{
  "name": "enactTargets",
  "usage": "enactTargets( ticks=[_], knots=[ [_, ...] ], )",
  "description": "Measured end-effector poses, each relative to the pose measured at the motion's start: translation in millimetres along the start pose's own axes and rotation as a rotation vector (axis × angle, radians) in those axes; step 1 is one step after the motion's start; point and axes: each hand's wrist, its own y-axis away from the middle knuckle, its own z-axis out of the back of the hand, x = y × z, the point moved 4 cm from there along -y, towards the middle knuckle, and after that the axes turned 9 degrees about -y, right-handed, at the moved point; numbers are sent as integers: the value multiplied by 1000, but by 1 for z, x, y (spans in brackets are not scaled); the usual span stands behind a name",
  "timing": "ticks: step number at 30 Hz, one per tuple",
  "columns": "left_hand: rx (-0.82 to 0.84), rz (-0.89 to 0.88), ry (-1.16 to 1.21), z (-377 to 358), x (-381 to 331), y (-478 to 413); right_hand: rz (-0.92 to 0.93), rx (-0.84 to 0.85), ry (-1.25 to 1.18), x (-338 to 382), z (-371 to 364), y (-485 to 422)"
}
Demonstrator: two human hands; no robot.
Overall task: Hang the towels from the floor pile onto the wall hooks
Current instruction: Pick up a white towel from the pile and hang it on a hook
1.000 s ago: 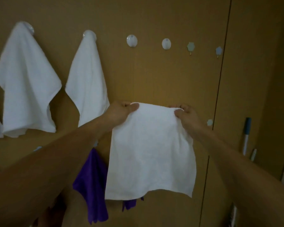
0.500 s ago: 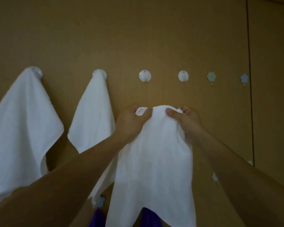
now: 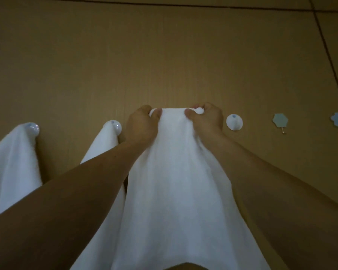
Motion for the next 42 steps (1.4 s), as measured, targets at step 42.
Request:
enactTargets(
  ticks=[42],
  knots=[
    [517, 272, 416, -19, -10, 65, -255, 416, 16, -35, 3, 57]
  ],
)
